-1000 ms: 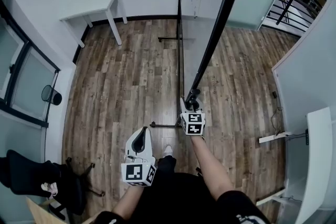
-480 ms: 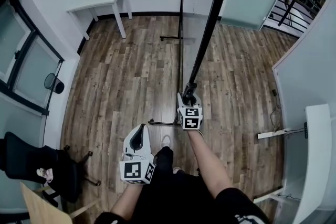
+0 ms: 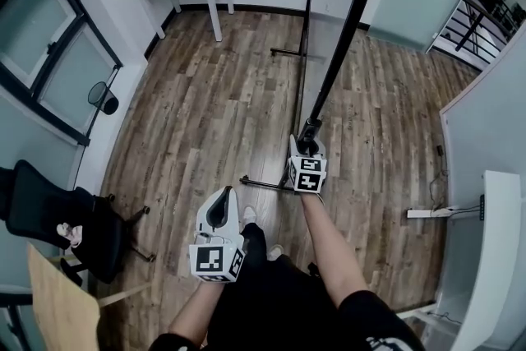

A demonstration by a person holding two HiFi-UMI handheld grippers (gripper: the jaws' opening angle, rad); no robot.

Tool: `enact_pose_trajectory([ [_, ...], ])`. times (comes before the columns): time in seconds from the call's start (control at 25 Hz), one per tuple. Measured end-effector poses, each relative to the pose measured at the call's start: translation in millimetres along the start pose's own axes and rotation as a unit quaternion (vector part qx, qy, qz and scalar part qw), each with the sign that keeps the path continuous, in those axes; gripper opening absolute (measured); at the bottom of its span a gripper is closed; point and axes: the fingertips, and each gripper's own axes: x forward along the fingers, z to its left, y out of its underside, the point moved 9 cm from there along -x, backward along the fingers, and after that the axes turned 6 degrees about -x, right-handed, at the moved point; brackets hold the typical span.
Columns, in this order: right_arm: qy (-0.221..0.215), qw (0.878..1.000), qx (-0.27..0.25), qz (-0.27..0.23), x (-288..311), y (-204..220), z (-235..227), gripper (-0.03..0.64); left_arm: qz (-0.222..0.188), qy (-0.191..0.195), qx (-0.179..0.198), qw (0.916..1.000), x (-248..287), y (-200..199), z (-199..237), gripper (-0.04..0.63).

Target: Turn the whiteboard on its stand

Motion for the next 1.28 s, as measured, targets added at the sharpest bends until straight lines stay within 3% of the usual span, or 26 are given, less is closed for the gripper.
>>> enact_pose_trajectory([
  [0.44, 0.001, 1.000, -0.001, -0.001, -45, 16, 29, 0.173, -0.001, -0.002, 0.002, 1.0000, -39, -8, 2, 0.018],
  [1.28, 0.011, 1.000, 0.004, 0.003, -136, 40, 77, 0.173, 0.038, 0.092, -0.008, 0.9950, -42, -3, 28, 0.018],
])
